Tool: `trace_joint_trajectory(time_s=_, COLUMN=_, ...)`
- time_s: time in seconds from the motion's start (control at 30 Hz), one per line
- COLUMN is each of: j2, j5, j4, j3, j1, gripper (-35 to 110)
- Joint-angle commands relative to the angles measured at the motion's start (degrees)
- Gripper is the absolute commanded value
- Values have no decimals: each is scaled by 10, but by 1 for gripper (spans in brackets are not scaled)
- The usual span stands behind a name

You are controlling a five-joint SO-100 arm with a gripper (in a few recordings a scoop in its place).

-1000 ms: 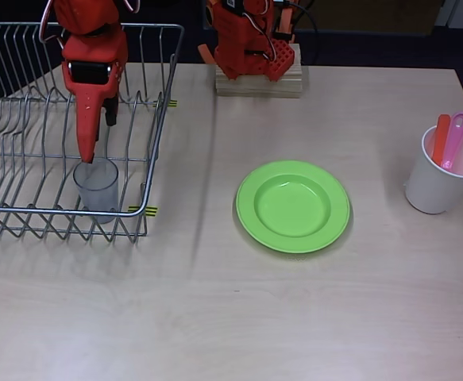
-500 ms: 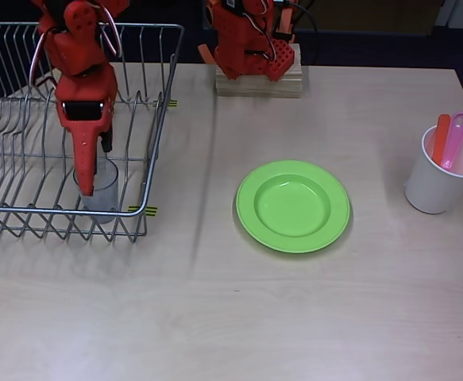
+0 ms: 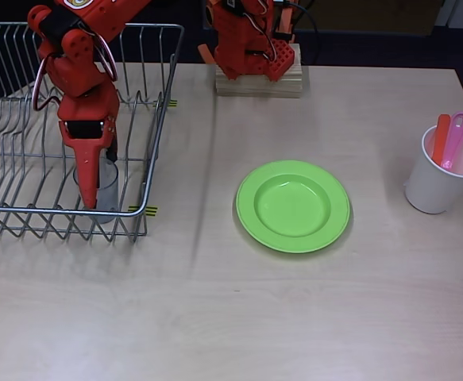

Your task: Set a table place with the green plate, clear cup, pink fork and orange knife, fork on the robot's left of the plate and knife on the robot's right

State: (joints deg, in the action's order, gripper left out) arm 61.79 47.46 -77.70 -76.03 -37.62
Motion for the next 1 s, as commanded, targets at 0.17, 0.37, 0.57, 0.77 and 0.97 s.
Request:
trace_joint_trajectory(time_s=0.17, j2=-15, j5=-36, j4=4, j3=40, j1=-1, gripper=39)
trace_joint_trajectory(time_s=0.37, j2=-18, j5=-53, j4=16, j3=47, j1=4, gripper=27)
trace_joint_trajectory(time_s=0.57, j2=16, j5=-61, j4=-4, j3=45, j1=12, gripper=25)
trace_joint_trajectory(time_s=0.77, j2=142, j5=-65, j4=-69, j3=40, j1=28, gripper=26)
trace_joint_trajectory(time_s=0.97, j2=294, j5=-73, j4=-121, j3=31, j1=54, gripper=29)
